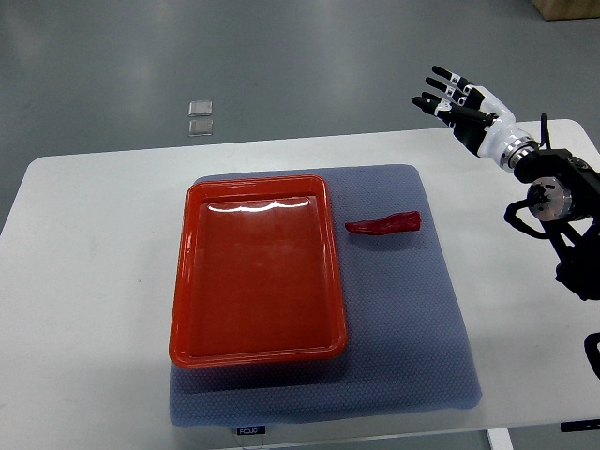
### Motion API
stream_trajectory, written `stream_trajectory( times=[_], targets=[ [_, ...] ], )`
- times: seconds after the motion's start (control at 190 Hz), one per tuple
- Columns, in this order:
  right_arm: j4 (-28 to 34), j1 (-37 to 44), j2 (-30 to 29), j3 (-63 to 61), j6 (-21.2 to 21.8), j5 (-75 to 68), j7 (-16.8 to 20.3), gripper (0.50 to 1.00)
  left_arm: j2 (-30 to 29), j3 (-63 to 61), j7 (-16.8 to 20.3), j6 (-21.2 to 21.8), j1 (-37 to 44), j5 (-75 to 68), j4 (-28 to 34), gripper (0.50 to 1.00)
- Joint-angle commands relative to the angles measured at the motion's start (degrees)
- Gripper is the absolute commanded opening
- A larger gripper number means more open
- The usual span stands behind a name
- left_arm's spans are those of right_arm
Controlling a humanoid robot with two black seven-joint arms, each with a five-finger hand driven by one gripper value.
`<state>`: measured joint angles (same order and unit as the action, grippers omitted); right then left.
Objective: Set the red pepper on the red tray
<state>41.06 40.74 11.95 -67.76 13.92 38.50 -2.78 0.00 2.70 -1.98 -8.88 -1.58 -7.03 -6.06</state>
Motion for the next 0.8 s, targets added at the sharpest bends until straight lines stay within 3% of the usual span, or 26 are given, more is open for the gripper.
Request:
stream_trajectory(
  times=[0.0, 0.796],
  targets=[
    [0.0, 0.0, 0.0, 0.0, 0.1, 0.0, 0.1, 0.924, 0.0, 0.2, 0.0, 0.0, 0.0, 0.1, 0.1, 1.0],
    [0.0, 0.2, 0.2, 0.1, 0.6, 0.2, 0.1, 0.926, 0.0, -0.1, 0.1, 0.0, 0.2, 0.0, 0.3, 1.0]
  ],
)
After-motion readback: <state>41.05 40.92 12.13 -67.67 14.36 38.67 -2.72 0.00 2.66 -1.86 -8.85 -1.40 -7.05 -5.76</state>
